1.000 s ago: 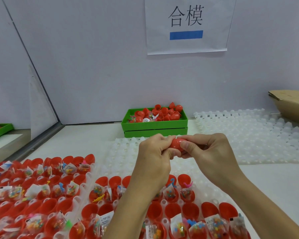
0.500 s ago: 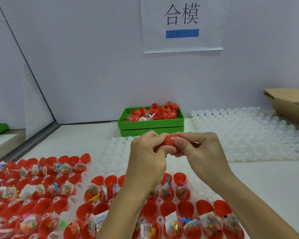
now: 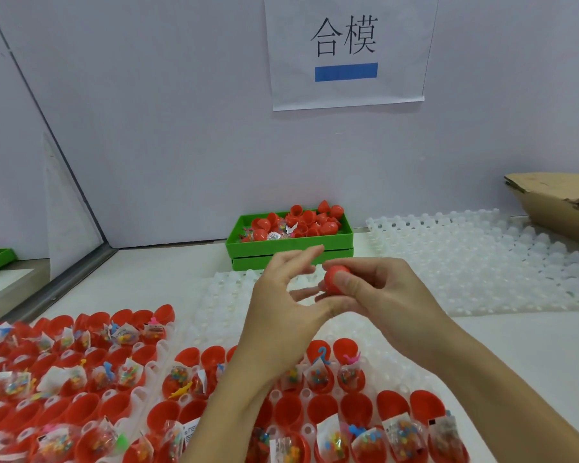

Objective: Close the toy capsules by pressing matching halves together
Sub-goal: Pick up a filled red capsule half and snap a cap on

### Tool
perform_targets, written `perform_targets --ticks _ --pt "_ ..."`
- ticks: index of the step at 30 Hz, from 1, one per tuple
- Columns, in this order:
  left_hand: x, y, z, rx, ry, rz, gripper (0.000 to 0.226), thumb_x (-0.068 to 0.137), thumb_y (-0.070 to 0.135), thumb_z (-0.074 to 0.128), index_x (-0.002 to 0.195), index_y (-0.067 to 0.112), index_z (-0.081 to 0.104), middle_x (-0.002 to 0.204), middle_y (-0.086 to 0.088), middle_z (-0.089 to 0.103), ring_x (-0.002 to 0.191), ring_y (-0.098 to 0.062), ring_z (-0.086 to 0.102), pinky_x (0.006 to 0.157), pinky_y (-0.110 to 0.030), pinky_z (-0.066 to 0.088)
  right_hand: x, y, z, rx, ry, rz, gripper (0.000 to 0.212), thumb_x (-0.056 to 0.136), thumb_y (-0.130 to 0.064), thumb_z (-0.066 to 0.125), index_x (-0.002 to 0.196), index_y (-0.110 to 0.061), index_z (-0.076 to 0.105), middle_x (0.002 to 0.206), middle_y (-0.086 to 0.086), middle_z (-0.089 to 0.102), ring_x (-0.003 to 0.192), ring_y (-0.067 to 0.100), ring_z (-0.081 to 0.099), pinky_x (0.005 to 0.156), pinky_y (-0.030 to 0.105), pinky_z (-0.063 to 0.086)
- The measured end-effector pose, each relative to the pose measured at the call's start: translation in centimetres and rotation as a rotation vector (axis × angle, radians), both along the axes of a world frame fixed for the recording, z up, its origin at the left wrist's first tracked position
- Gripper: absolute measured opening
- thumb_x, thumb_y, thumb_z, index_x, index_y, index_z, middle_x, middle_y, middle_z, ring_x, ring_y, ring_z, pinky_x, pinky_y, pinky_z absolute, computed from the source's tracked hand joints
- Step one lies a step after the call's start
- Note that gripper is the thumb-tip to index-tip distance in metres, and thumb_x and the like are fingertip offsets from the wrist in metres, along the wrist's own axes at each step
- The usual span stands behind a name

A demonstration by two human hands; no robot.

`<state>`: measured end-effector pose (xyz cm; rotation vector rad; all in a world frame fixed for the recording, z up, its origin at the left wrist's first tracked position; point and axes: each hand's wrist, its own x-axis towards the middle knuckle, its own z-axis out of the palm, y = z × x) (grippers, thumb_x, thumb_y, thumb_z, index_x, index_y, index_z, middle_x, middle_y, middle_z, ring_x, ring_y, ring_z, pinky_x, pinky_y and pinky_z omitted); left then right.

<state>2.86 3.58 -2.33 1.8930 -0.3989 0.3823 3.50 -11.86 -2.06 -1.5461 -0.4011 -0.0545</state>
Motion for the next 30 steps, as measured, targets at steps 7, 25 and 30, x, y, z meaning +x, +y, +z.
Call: perform_targets --ticks 7,25,30 --pt "-0.5 -0.4 0.0 -0.280 0.118 -0.173 0.046 0.067 0.024 0.075 0.113 0.025 0.071 0.104 0.010 0.076 0.101 -0.009 0.071 0.084 -0.025 0.057 0.2 0.9 -0.6 0.177 -0.054 0.147 0.028 0.091 -0.031 0.058 0.099 -0.012 0.077 0.100 0.015 0.075 0.099 0.030 0.072 0.083 0.033 0.058" --pt "0.2 -0.3 0.0 -0.520 0.275 -0.178 0.034 0.083 0.032 0.074 0.108 0.009 0.068 0.106 -0.017 0.071 0.094 -0.027 0.073 0.080 -0.038 0.060 -0.1 0.0 0.4 -0.108 -0.257 -0.217 0.046 0.071 -0.005 0.084 0.109 -0.025 0.067 0.090 -0.007 0.074 0.087 0.011 0.071 0.076 0.026 0.059" --pt "0.3 -0.5 -0.4 -0.423 0.268 -0.143 0.038 0.072 0.036 0.075 0.099 0.009 0.069 0.092 -0.012 0.074 0.083 -0.025 0.075 0.070 -0.030 0.060 0.1 0.3 -0.2 -0.298 -0.347 -0.285 0.047 0.070 -0.003 0.085 0.098 -0.028 0.057 0.083 -0.013 0.068 0.085 0.008 0.068 0.065 0.022 0.055"
